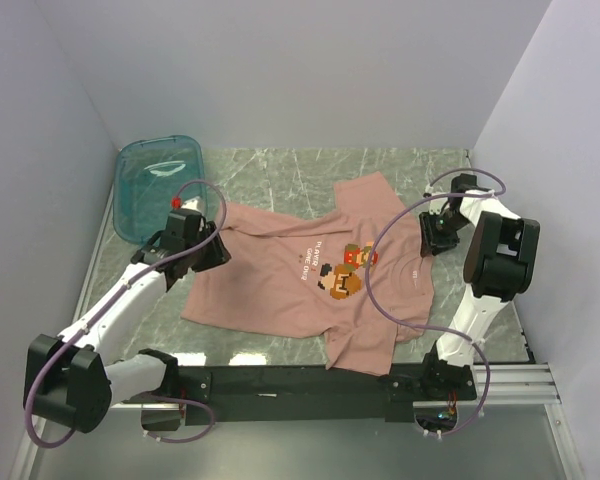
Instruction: Fold and stack the t-shirts
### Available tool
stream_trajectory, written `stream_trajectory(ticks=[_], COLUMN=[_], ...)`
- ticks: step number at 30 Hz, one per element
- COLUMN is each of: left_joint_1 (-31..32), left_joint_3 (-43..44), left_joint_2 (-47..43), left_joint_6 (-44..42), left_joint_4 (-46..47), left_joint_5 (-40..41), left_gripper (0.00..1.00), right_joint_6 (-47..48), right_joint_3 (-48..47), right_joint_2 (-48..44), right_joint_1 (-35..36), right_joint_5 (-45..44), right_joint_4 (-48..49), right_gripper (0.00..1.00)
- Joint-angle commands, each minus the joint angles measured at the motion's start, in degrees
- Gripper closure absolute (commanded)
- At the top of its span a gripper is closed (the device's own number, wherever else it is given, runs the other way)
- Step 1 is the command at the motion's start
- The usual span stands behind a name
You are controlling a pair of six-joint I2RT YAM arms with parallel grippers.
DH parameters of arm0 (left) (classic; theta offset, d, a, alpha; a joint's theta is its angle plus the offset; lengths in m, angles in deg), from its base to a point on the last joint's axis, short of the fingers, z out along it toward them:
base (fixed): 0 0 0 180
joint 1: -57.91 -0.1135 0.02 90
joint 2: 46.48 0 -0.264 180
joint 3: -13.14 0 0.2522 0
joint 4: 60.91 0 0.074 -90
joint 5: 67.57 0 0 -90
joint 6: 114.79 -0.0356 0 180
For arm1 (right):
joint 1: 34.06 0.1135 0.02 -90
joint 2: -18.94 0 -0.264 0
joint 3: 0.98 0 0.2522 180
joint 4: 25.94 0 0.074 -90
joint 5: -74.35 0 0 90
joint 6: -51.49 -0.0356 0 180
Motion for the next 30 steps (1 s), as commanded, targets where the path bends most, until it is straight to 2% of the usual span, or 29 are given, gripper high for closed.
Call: stream_trajectory(ticks=[1,3,4,6,7,8,12,16,17,18,21,25,27,28,29,30], left_joint_1=[0.2,0.3,0.2,0.0,0.0,-0.2,-0.8,-0.8,-0.7,-0.6,1.1,4.7,7.0,7.6,8.5,8.8], left_joint_3=[-1.2,-1.7,-1.8,-1.9,-1.9,-1.9,-1.8,-0.2,0.4,2.2,7.5,14.6,18.5,19.6,21.8,23.0], left_joint_2=[-1.8,-2.6,-3.0,-3.8,-3.9,-4.1,-5.2,-4.4,-2.8,-1.9,3.2,12.1,15.3,18.3,19.9,21.4], left_joint_6=[1.9,2.3,2.6,3.1,3.5,3.6,3.3,-1.0,-2.3,-3.4,-9.7,-24.0,-29.7,-37.1,-40.2,-43.1], left_joint_4=[-0.2,-0.3,-0.3,-0.6,-1.0,-1.5,-2.4,0.0,0.8,1.2,1.4,2.6,4.0,4.4,4.8,5.5], left_joint_5=[0.4,0.4,0.4,1.2,2.3,2.5,2.4,-1.5,-3.0,-4.0,-5.4,-3.1,-2.1,-2.3,-2.1,-1.8], left_gripper=[0.54,0.53,0.53,0.5,0.47,0.45,0.4,0.39,0.39,0.4,0.4,0.4,0.41,0.42,0.44,0.48], right_joint_6=[0.1,0.7,0.8,1.5,1.9,2.3,8.1,14.0,15.5,15.9,16.2,15.7,16.4,16.8,17.6,18.1], right_joint_3=[-1.2,-0.4,0.5,1.3,2.1,2.6,4.7,5.4,5.4,5.4,5.8,4.0,3.5,3.0,2.8,2.7], right_joint_2=[0.9,0.9,0.5,-0.1,-1.2,-2.0,-5.3,-4.9,-5.0,-5.5,-7.5,-8.5,-9.4,-9.6,-9.9,-10.5], right_joint_1=[-0.5,-0.7,-0.8,-2.0,-2.6,-3.4,-10.8,-16.4,-16.9,-17.4,-17.6,-16.8,-15.5,-15.1,-13.7,-13.1], right_joint_5=[-1.1,-1.0,-1.0,-1.2,-1.8,-2.7,-11.6,-13.2,-12.7,-12.2,-9.2,-3.1,0.9,2.4,3.9,7.5], right_joint_4=[0.9,1.1,1.1,1.1,1.1,1.5,2.6,1.3,0.4,-0.1,-1.0,-3.9,-5.9,-6.6,-8.0,-8.9], right_gripper=[0.57,0.63,0.73,0.82,0.97,1.0,1.0,1.0,0.98,0.85,0.6,0.5,0.49,0.49,0.49,0.48])
